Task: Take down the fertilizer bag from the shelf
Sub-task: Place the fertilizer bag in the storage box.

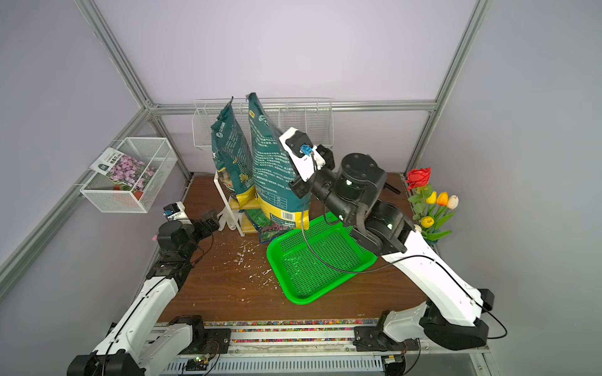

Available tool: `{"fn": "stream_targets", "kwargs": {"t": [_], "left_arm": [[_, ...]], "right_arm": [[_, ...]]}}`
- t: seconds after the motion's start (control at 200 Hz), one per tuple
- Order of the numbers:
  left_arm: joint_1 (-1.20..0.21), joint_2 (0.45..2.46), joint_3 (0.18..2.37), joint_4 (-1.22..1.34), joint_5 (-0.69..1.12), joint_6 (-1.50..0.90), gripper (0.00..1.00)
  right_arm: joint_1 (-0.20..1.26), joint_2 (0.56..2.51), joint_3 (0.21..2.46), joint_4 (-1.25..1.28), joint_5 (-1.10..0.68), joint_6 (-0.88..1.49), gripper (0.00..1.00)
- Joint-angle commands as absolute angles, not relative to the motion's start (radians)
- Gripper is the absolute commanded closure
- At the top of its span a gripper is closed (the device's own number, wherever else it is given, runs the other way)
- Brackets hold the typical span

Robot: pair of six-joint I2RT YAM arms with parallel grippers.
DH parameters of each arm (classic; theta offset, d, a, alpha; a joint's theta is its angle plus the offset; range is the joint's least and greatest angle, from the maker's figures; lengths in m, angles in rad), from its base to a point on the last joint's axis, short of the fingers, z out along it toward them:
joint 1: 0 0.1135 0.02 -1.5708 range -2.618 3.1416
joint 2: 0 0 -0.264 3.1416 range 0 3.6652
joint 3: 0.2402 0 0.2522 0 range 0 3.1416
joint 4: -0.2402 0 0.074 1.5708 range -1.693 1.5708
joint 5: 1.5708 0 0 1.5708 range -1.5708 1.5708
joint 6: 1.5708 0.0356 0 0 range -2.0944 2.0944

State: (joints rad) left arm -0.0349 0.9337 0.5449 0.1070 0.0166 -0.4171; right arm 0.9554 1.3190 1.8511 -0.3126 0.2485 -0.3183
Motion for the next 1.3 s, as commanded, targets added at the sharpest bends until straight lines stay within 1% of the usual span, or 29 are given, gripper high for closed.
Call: {"fn": "stream_targets", "kwargs": {"t": [0.0,0.09,0.23,0.34,0.485,0.58,0.705,0.805,0.95,1.135,1.295], "left_arm": [[-0.056,0.933,0.592,0.067,0.024,-0.396,0.01],[-0.089,0.912,0.607,0.024,0.005,-0.391,0.02],[-0.133,0.856,0.625,-0.056,0.039,-0.456,0.03],[-0.156,0.814,0.640,-0.138,0.077,-0.519,0.08],[-0.190,0.773,0.652,-0.262,0.175,-0.589,0.13],[-0.278,0.755,0.658,-0.349,0.149,-0.599,0.14],[-0.462,0.713,0.655,-0.397,0.039,-0.632,0.15],[-0.566,0.739,0.647,-0.404,-0.018,-0.671,0.15],[-0.646,0.831,0.650,-0.418,-0.017,-0.709,0.16],[-0.687,0.906,0.647,-0.426,0.018,-0.769,0.16],[-0.701,0.930,0.614,-0.341,0.038,-0.814,0.16]], "right_arm": [[0.955,1.179,1.829,-0.118,0.278,-0.234,1.00],[0.956,1.117,1.776,-0.162,0.308,-0.204,1.00],[0.956,1.020,1.675,-0.215,0.360,-0.169,1.00],[0.955,0.951,1.594,-0.240,0.399,-0.146,1.00],[0.954,0.868,1.466,-0.234,0.432,-0.139,1.00],[0.947,0.834,1.404,-0.234,0.437,-0.138,1.00],[0.900,0.802,1.314,-0.233,0.425,-0.103,1.00],[0.791,0.786,1.238,-0.232,0.329,-0.008,1.00],[0.626,0.783,1.166,-0.240,0.202,0.121,1.00],[0.449,0.808,1.078,-0.176,-0.022,0.238,1.00],[0.319,0.829,0.992,-0.017,-0.265,0.267,1.00]]}}
